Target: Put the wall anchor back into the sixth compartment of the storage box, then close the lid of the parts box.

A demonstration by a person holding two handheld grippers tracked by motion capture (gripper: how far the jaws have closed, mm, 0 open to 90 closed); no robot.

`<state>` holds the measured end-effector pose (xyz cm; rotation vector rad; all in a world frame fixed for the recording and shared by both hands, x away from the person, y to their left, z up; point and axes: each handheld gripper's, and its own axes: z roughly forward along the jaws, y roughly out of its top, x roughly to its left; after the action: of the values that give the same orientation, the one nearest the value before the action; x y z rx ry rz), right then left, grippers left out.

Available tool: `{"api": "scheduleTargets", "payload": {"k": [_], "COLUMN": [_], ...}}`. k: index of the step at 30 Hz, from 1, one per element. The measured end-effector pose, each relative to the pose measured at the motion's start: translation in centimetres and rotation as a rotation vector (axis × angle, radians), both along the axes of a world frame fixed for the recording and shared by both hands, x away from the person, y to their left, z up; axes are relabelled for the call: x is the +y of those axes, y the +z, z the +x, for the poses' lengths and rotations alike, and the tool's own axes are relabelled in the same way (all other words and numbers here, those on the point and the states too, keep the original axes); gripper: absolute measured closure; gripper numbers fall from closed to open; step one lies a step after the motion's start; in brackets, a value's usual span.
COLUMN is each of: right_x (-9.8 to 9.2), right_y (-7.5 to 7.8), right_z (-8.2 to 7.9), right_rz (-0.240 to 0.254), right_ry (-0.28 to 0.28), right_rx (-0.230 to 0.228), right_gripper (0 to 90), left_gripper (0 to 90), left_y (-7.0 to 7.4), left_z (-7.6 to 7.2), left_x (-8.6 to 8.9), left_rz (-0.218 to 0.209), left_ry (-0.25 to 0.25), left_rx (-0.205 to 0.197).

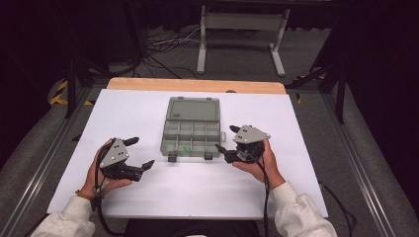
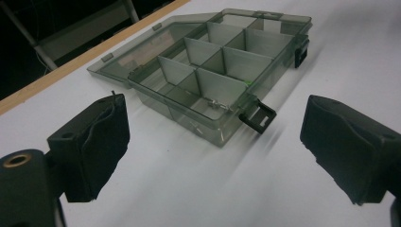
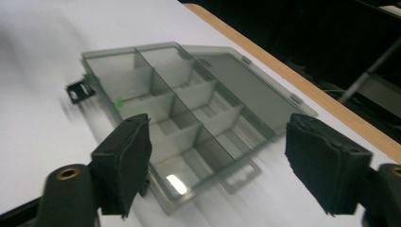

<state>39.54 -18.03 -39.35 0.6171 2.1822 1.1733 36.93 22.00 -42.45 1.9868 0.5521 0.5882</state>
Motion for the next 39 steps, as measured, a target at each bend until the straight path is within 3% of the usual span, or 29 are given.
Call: {"api": "scheduleTargets", "payload": {"k": [6,15,19,24,28,30,34,37,39], "right_x": [-2.0,-4.5,-4.9,-4.9,-5.0,-5.0,-4.9,-4.7,-4.6], "right_y": [-0.7,-1.7,-2.0,-2.1,-2.2,-2.4,-2.8,-3.1,-3.2], "right_z": [0.2,0.7,0.9,1.1,1.2,1.4,1.7,2.0,2.3], "right_rz": [0.015,0.056,0.071,0.054,0.059,0.053,0.055,0.038,0.037], "right_ry": [-0.054,-0.127,-0.137,-0.143,-0.15,-0.152,-0.15,-0.141,-0.12], "right_rx": [0.01,0.04,0.057,0.061,0.063,0.076,0.105,0.123,0.148], "right_gripper": [16.5,19.3,20.8,25.4,28.4,29.1,34.2,44.9,60.7], "left_gripper": [9.5,11.6,13.6,18.7,31.2,33.3,52.9,68.0,76.2], "left_y": [-0.2,-0.5,-0.9,-1.0,-1.2,-1.4,-1.5,-1.7,-1.7], "left_z": [1.6,2.1,1.9,1.8,1.9,2.0,2.2,2.9,3.4], "left_x": [0.3,1.5,1.9,2.3,2.6,2.8,2.6,1.9,1.4], "left_rz": [-0.018,-0.033,-0.008,0.008,0.014,0.026,0.036,0.064,0.077], "left_ry": [0.019,0.068,0.076,0.085,0.078,0.084,0.068,0.079,0.08], "left_rx": [0.006,0.014,0.031,0.034,0.053,0.066,0.084,0.109,0.117]}}
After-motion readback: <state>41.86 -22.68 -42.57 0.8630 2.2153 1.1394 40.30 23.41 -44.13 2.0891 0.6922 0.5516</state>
